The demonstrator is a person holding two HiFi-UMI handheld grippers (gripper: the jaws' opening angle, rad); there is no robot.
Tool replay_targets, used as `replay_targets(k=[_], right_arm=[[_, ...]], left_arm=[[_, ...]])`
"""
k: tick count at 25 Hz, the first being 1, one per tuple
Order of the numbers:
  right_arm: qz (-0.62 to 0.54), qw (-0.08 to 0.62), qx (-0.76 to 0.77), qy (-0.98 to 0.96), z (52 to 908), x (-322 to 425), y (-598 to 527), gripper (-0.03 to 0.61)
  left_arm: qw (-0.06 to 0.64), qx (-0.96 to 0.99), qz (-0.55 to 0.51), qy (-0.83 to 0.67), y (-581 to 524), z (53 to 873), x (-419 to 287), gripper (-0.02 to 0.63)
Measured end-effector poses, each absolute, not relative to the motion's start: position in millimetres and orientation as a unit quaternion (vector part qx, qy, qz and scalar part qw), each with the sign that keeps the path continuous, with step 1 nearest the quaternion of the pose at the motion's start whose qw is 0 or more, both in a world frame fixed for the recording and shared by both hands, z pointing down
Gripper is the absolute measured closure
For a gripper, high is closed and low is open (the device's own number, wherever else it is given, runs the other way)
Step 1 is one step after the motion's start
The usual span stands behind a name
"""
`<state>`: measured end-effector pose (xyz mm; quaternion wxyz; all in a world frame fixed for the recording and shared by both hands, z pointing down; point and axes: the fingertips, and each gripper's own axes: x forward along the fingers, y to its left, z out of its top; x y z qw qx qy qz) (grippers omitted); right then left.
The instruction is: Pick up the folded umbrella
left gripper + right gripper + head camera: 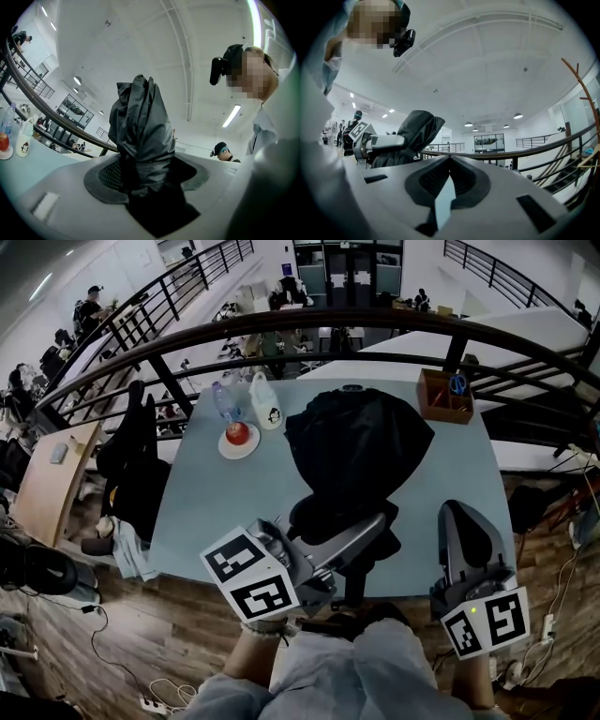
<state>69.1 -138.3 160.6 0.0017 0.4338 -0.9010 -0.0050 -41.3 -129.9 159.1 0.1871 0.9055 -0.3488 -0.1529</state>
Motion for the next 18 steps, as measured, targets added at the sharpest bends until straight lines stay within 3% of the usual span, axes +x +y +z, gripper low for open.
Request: replay_targets(k=[18], right_arm=[[-0.001,0.003,0.428,-0.904,166.7,65.1,-140.6,0.579]], left_arm=[[0.194,0.901,-0.148,-0.359,-133.2,164.8,-48.1,0.327]])
